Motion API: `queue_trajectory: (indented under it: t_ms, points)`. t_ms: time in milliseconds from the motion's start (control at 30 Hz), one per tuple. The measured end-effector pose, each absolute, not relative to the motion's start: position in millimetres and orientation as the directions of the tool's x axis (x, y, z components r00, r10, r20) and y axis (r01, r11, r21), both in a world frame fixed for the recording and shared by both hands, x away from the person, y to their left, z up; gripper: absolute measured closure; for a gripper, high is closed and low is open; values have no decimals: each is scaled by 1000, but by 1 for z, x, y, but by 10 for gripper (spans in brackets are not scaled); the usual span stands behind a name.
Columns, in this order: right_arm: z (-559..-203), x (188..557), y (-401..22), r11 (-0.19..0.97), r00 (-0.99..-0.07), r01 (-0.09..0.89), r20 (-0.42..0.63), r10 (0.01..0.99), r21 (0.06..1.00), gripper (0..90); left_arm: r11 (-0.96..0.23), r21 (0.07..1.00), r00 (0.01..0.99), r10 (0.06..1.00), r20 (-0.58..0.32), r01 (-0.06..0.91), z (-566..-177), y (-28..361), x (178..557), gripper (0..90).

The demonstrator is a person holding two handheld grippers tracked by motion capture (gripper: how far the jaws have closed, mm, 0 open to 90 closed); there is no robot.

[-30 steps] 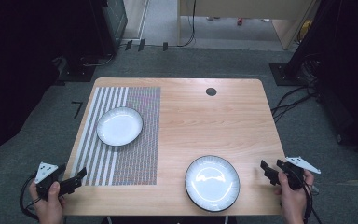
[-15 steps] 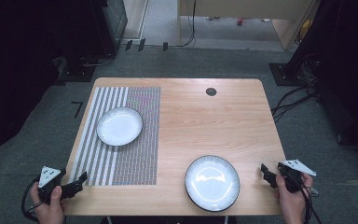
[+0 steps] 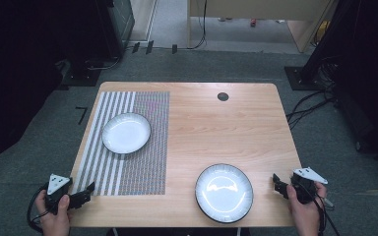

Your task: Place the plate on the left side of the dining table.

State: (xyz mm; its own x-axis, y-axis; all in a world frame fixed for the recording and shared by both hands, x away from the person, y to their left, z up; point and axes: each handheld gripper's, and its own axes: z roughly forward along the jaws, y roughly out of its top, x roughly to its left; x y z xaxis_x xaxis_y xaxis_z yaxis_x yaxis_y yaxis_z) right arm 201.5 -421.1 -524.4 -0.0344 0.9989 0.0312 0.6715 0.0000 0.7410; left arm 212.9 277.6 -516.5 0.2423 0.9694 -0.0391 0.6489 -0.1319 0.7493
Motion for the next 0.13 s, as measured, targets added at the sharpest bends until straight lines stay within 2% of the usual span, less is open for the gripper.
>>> queue_trajectory:
  t_ms: [133]
  points:
    - [-524, 202, -421, 1, -35, 672, 31, 999, 741, 216, -152, 738, 245, 969, -18, 657, -517, 275, 214, 137]
